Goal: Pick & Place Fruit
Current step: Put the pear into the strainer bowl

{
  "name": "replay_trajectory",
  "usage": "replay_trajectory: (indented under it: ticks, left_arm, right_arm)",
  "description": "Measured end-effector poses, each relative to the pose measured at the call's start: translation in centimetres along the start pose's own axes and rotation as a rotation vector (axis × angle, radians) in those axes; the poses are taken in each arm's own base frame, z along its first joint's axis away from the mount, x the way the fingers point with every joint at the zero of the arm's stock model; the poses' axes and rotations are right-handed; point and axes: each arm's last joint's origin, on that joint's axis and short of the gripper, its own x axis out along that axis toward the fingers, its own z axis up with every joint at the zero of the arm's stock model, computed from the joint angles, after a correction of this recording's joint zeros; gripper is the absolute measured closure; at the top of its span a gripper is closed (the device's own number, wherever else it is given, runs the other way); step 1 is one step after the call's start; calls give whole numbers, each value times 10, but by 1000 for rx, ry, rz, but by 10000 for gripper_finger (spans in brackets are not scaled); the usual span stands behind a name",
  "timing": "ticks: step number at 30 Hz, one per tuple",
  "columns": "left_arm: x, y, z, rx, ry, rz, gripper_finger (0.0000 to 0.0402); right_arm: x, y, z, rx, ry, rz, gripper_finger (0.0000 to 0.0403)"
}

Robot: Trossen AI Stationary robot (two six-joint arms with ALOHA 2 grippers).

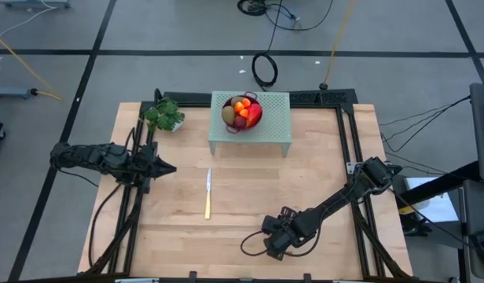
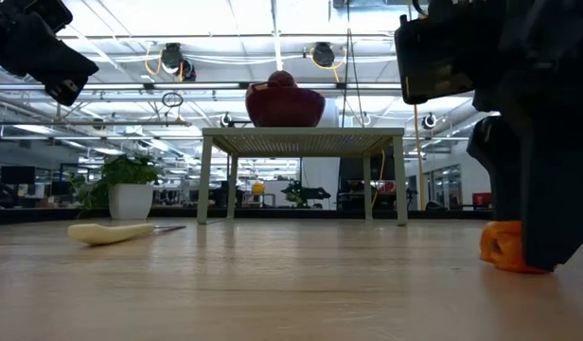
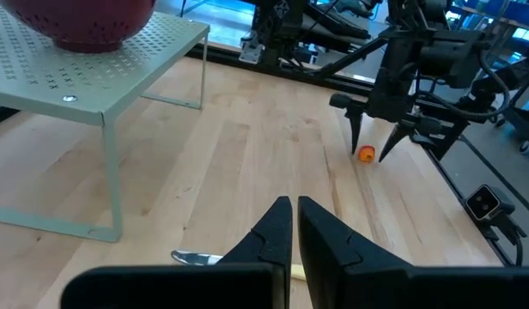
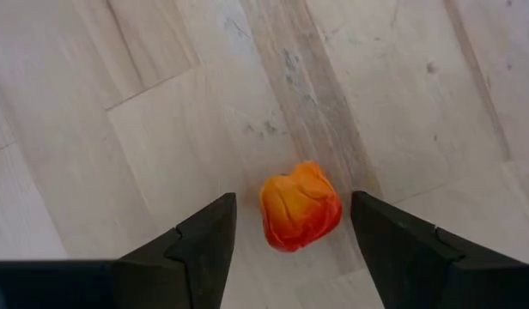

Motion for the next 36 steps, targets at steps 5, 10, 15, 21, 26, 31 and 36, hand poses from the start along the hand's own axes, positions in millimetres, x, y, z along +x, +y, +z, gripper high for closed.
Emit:
replay_trajectory:
  ticks: [5, 10, 15, 21, 26, 31, 36]
  left_arm:
    - [0, 0, 0, 6, 0, 0, 380]
    - [0, 0, 0, 6, 0, -1, 380]
    - [0, 0, 0, 6, 0, -1, 380]
    - [0, 0, 0, 5, 0, -1, 380]
    - [0, 0, 0, 5, 1, -3, 380]
    - [0, 0, 0, 4, 1, -4, 380]
    - [0, 0, 0, 3, 1, -3, 380]
  right_arm:
    - [0, 0, 0, 11, -8, -3, 179]
    - [0, 0, -1, 9, -7, -2, 180]
    - [1, 0, -1, -3, -6, -2, 177]
    - [1, 0, -1, 0, -4, -2, 181]
    - [1, 0, -1, 54, -5, 0, 179]
    - [1, 0, -1, 49, -4, -1, 182]
    - [2, 0, -1, 43, -3, -1, 183]
